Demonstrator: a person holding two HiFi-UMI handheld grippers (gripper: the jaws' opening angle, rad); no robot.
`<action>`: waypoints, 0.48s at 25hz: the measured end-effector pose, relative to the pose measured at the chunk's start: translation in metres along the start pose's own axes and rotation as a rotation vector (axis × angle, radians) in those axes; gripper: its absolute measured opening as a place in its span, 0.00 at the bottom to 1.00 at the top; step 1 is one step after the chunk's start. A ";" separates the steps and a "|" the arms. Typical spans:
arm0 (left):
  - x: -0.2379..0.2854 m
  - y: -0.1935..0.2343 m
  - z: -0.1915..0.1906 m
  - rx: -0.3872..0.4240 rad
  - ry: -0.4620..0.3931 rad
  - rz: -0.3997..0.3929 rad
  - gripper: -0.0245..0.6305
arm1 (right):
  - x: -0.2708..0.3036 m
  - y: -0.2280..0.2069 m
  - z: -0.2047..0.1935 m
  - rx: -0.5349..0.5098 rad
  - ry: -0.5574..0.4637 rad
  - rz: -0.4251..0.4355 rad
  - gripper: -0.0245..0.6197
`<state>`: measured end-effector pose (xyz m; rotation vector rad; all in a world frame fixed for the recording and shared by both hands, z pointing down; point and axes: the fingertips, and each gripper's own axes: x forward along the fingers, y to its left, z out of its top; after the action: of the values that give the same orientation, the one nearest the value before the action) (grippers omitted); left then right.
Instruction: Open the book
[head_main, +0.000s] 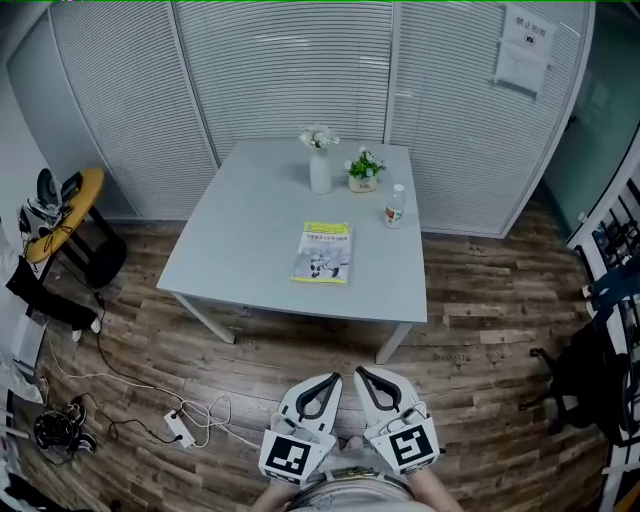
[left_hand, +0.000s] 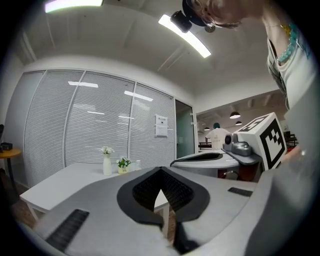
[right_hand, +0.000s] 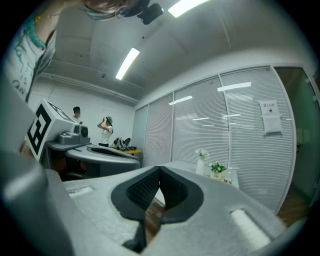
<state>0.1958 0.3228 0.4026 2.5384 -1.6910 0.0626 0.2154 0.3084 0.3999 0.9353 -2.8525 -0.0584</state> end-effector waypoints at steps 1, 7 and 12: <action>0.005 0.008 0.001 0.000 0.000 -0.007 0.03 | 0.009 -0.002 0.001 0.003 0.001 -0.005 0.04; 0.033 0.058 0.005 -0.001 0.003 -0.050 0.03 | 0.067 -0.017 0.003 -0.001 0.016 -0.026 0.04; 0.053 0.101 0.002 -0.002 0.007 -0.065 0.03 | 0.116 -0.022 0.004 -0.025 0.026 -0.018 0.04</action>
<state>0.1230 0.2357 0.4107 2.5868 -1.6035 0.0651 0.1355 0.2221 0.4081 0.9500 -2.8136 -0.0832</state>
